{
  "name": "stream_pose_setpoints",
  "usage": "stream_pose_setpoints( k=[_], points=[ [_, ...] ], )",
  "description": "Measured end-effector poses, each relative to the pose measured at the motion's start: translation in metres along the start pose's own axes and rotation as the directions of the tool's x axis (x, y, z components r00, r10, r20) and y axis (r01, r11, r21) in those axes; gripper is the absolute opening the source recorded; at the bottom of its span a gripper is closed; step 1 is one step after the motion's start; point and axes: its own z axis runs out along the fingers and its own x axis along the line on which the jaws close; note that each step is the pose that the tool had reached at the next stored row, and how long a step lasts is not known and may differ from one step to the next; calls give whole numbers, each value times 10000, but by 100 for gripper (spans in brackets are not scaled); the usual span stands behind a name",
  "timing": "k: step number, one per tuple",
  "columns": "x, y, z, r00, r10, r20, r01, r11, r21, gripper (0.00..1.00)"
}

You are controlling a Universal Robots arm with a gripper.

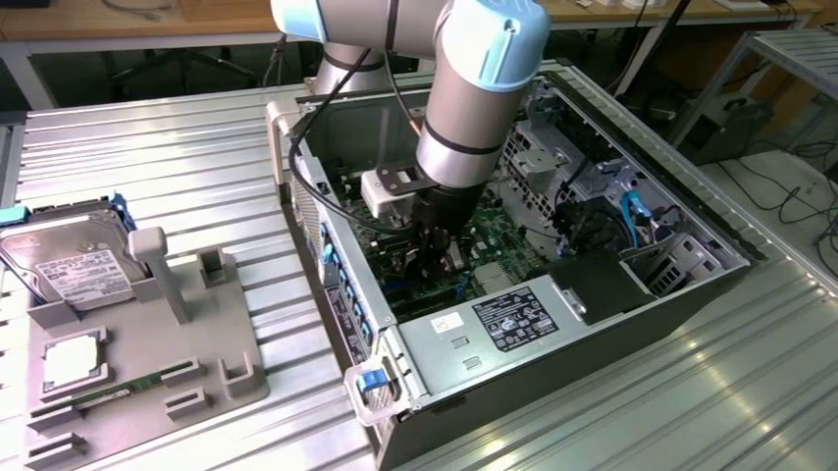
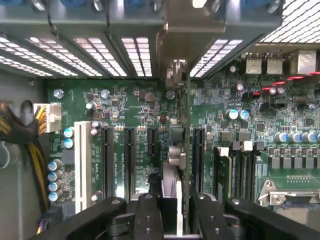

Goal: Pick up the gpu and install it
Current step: 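Insert the gpu into the slot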

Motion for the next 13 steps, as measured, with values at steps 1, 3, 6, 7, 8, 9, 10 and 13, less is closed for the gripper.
stream_pose_setpoints(
  k=[1, 3, 6, 7, 8, 9, 10, 13],
  points=[
    [0, 0, 1, 10000, -1, 1, 1, 10000, -1, 28],
    [-1, -1, 2, 10000, -1, 3, 1, 10000, 0, 28],
    [-1, -1, 3, 10000, -1, 5, 1, 10000, 1, 28],
    [-1, -1, 3, 10000, -1, 4, 1, 10000, 1, 28],
    [0, -1, 13, 10000, -2, 4, 2, 10000, 1, 28],
    [1, -2, 28, 10000, -1, -6, 1, 10000, -3, 28],
    [2, -2, 43, 10000, -1, -13, 1, 10000, -7, 28],
    [1, -3, 60, 10000, -1, -13, 1, 10000, -8, 28]
  ],
)
